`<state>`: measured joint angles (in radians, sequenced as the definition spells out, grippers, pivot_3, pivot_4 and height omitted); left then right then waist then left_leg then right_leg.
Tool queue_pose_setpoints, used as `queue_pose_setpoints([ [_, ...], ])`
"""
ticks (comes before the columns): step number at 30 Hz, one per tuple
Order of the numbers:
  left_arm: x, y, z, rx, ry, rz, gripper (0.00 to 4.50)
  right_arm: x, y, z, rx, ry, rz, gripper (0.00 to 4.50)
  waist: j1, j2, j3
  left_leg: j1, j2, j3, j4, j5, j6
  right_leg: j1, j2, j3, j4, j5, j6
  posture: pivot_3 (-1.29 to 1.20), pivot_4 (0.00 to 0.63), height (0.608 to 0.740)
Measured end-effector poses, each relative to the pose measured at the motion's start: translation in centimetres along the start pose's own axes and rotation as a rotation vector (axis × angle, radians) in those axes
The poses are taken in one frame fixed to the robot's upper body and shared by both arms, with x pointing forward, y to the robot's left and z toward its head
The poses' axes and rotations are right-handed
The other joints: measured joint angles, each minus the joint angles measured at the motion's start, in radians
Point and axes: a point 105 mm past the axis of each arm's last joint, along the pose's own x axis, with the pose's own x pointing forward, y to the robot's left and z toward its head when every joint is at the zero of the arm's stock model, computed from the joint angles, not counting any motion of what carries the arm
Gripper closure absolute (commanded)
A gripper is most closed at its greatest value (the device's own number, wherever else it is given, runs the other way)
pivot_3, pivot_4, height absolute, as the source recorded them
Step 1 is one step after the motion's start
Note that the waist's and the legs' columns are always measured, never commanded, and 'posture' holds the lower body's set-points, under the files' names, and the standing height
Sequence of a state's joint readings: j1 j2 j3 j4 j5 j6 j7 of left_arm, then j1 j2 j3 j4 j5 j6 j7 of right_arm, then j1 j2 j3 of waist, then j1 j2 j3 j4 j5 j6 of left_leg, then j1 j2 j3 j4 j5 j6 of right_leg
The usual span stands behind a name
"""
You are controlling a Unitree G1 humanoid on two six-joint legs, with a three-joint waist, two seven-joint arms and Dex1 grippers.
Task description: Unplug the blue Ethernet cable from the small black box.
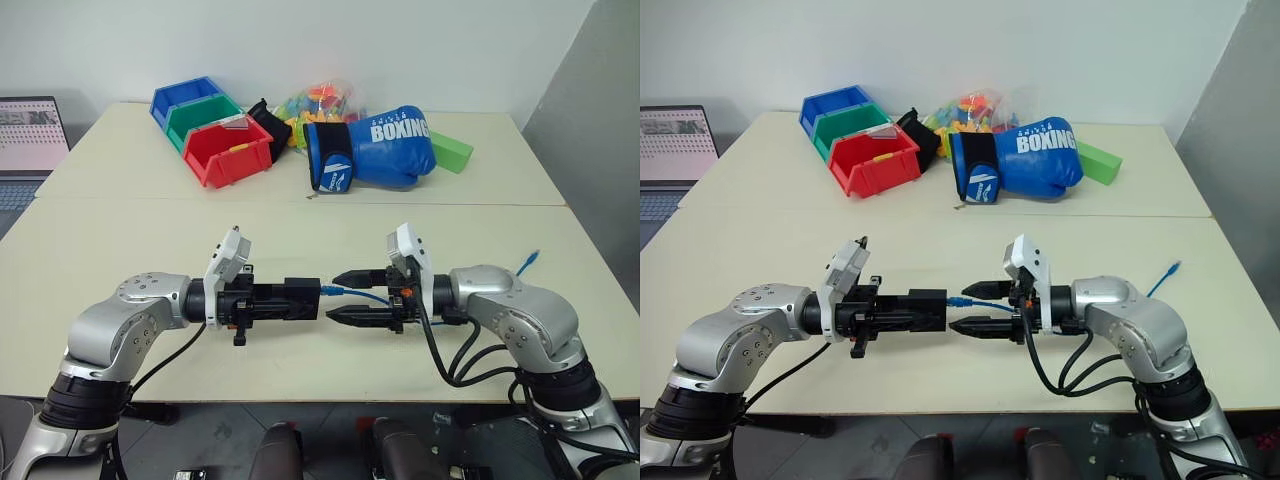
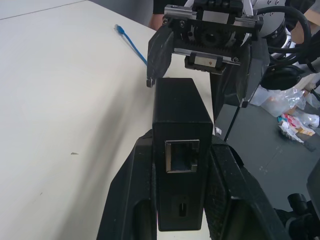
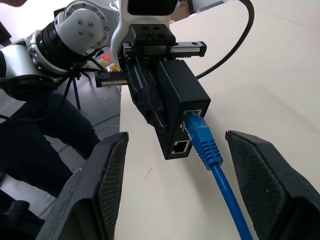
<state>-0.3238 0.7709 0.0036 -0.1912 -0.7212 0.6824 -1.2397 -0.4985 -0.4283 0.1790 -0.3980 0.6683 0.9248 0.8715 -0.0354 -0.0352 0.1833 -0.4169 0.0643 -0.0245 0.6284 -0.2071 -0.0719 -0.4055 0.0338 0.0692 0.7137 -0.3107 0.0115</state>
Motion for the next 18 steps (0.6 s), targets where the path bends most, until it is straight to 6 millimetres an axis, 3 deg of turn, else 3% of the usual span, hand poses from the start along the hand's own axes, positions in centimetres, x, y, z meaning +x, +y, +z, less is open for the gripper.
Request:
queue_pose_setpoints([
  [9, 0.13, -0.40, 0.14, 0.011, 0.003, -0.025, 3.71, 0.60, 0.13, -0.31, 0.085, -0.018, 0.028, 1.22, -0.001, 0.000, 0.000, 0.000, 0.000, 0.000, 0.000, 0.000, 0.000, 0.000, 0.000, 0.000, 0.000, 0.000, 0.000, 0.00, 0.150, 0.740],
  [18, 0.27, -0.71, 0.19, 0.019, 0.008, -0.035, 3.71, 0.57, -0.12, -0.47, 0.101, -0.016, 0.029, 3.03, -0.004, 0.000, 0.000, 0.000, 0.000, 0.000, 0.000, 0.000, 0.000, 0.000, 0.000, 0.000, 0.000, 0.000, 0.000, 0.00, 0.150, 0.740],
])
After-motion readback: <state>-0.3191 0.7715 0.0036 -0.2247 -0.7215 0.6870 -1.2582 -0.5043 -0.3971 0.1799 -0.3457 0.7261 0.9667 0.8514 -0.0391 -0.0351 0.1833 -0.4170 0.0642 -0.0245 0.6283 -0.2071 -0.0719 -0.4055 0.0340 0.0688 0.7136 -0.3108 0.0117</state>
